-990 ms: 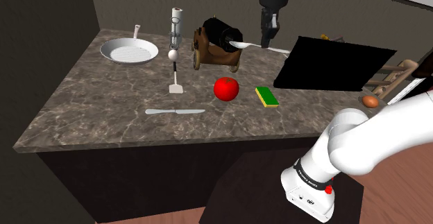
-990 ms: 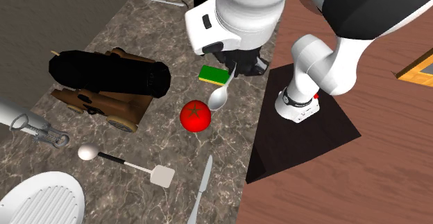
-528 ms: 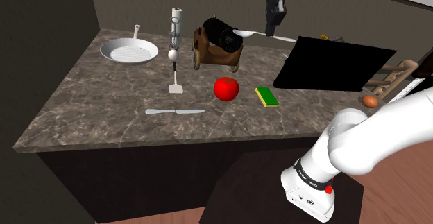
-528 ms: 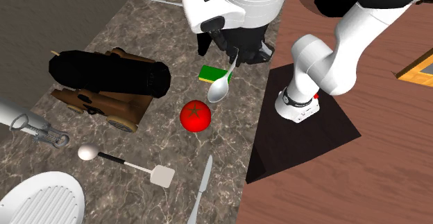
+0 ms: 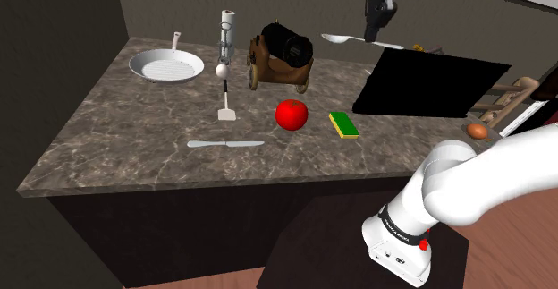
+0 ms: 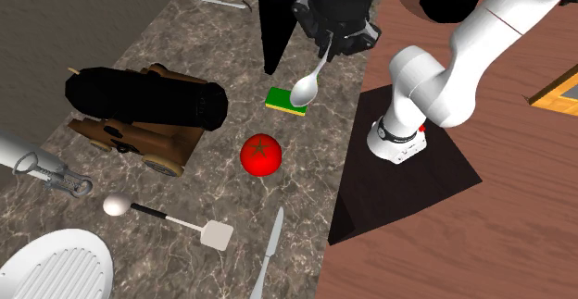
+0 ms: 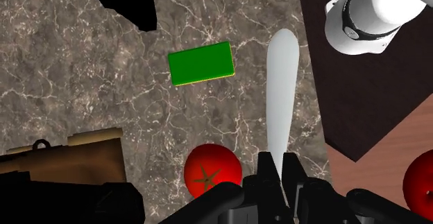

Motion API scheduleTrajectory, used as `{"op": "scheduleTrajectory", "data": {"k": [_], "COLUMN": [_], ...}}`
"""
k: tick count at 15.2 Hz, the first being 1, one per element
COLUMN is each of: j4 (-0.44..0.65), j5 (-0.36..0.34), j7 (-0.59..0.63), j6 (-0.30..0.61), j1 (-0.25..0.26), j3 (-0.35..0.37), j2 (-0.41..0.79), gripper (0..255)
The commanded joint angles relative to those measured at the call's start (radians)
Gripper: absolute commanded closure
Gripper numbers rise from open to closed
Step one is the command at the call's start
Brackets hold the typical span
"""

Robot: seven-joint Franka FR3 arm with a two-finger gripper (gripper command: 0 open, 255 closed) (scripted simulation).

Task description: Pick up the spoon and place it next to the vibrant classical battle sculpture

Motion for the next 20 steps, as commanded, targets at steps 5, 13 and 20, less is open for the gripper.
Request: {"op": "scheduleTrajectory", "data": {"k": [5, 13, 20], "j4": [-0.135, -0.232, -0.26], "j5": [-0.062, -0.182, -0.318], "j7": [-0.117, -0.274, -0.426], "j6": [-0.02, -0.072, -0.123], "j1": [-0.016, -0.04, -0.058], "j3": [-0.088, -0.206, -0.316], "j2": [-0.18, -0.371, -0.502], "gripper": [255, 255, 255]}}
